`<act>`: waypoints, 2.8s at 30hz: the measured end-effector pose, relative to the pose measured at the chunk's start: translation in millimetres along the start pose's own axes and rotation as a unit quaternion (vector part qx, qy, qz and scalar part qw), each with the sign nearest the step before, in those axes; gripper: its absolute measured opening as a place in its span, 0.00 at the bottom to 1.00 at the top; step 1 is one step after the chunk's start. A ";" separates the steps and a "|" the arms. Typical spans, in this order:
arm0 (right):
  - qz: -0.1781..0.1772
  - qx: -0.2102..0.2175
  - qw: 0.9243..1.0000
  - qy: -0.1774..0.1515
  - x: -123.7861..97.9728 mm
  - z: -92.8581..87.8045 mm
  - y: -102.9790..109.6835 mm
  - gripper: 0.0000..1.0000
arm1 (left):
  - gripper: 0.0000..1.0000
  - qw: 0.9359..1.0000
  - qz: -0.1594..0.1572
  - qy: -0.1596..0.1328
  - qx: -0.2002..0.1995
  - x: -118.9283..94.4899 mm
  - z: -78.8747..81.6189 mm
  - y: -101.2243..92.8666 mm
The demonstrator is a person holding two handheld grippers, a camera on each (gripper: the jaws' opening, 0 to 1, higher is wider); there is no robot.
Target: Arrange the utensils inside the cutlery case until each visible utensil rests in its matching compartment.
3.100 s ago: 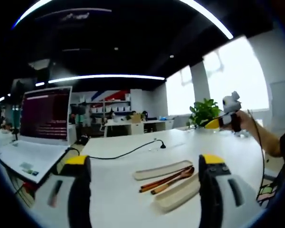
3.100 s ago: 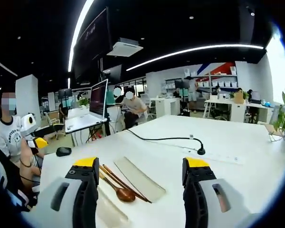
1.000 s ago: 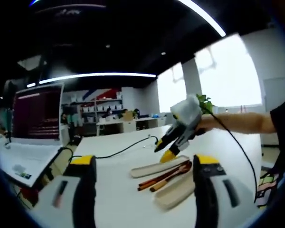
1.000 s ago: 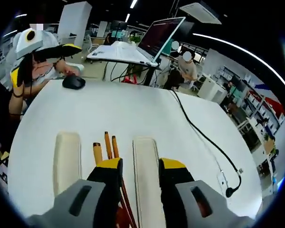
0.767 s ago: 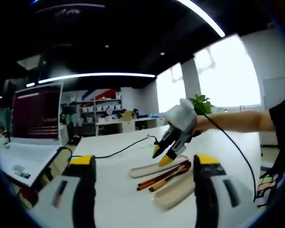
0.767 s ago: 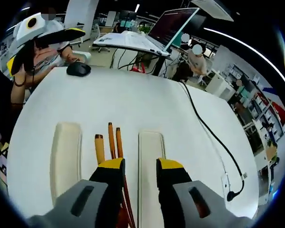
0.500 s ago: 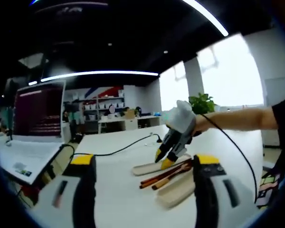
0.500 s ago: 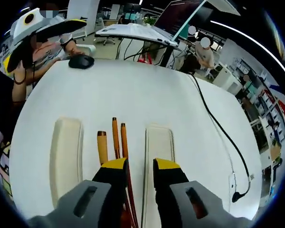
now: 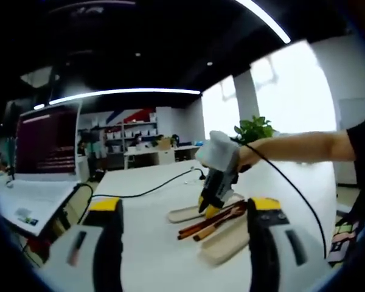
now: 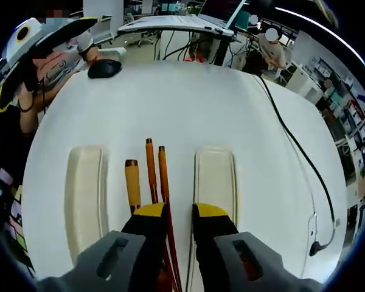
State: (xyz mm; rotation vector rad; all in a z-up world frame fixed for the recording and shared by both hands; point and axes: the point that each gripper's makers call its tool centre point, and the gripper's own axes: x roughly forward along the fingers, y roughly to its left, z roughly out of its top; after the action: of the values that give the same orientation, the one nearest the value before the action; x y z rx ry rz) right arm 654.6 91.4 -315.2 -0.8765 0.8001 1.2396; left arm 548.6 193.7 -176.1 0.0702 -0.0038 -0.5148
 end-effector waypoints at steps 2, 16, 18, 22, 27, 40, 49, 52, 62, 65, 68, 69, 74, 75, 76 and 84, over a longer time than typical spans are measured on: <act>0.008 0.000 1.000 0.001 1.2 3.4 -1.3 0.16 | 0.86 1.000 0.001 -0.003 0.003 0.5 0.4 1.2; 0.039 0.010 0.996 0.077 14.4 -4.7 -13.1 0.14 | 0.85 1.000 0.000 -0.007 0.014 -1.1 3.6 -0.2; 0.049 0.009 0.994 0.096 15.1 -7.0 -6.9 0.13 | 0.85 1.000 0.001 -0.011 0.012 -1.8 4.6 0.7; 0.065 -0.001 0.987 0.147 17.8 -8.6 -0.8 0.14 | 0.85 1.000 0.004 -0.011 0.012 -2.8 3.9 4.4; 0.057 -0.005 0.984 0.171 18.7 -9.4 6.2 0.14 | 0.86 1.000 0.007 -0.023 -0.005 -7.1 7.6 7.9; 0.042 -0.009 0.987 0.157 15.2 -9.7 13.0 0.05 | 0.86 0.999 0.033 -0.021 -0.022 -6.6 3.5 21.1; 0.021 -0.029 0.986 0.160 15.2 -4.8 1.6 0.02 | 0.87 0.999 0.022 -0.020 -0.020 -8.4 4.2 19.5; 0.025 -0.023 0.988 0.150 14.0 -5.5 1.0 0.02 | 0.94 0.999 0.024 -0.018 -0.012 -5.5 3.9 18.7; 0.030 -0.032 0.991 0.128 -5.6 11.6 2.5 0.02 | 1.00 1.000 0.025 -0.012 -0.008 -2.3 1.5 15.4; 0.014 -0.038 0.990 0.132 -14.0 12.0 7.0 0.02 | 1.00 1.000 0.024 -0.010 -0.009 -2.9 0.9 15.0; 0.011 -0.042 0.990 0.132 -24.3 13.2 15.0 0.02 | 1.00 1.000 0.026 -0.013 -0.010 -4.2 2.3 16.2; 0.010 -0.043 0.990 0.132 -26.8 14.0 16.7 0.02 | 1.00 1.000 0.026 -0.013 -0.010 -4.3 2.2 16.1; -0.011 -0.016 0.991 0.134 -36.6 14.5 22.0 0.02 | 0.99 0.999 0.026 -0.012 -0.013 -5.6 2.0 17.8; -0.011 -0.017 0.991 0.129 -38.4 16.1 24.8 0.02 | 0.99 0.999 0.028 -0.013 -0.014 -5.9 2.3 18.5; -0.002 -0.017 0.992 0.128 -41.0 16.5 31.5 0.02 | 0.98 0.999 0.029 -0.013 -0.014 -6.2 2.2 18.9; -0.020 -0.022 0.990 0.136 -51.3 10.8 41.8 0.02 | 0.97 0.999 0.026 -0.013 -0.014 -8.7 3.1 17.0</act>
State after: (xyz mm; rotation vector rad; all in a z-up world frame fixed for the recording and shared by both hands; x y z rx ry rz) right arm 605.8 82.7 -270.0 -1.1072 0.9698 1.1203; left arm 549.3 212.6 -171.8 0.0355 -0.0236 -0.4643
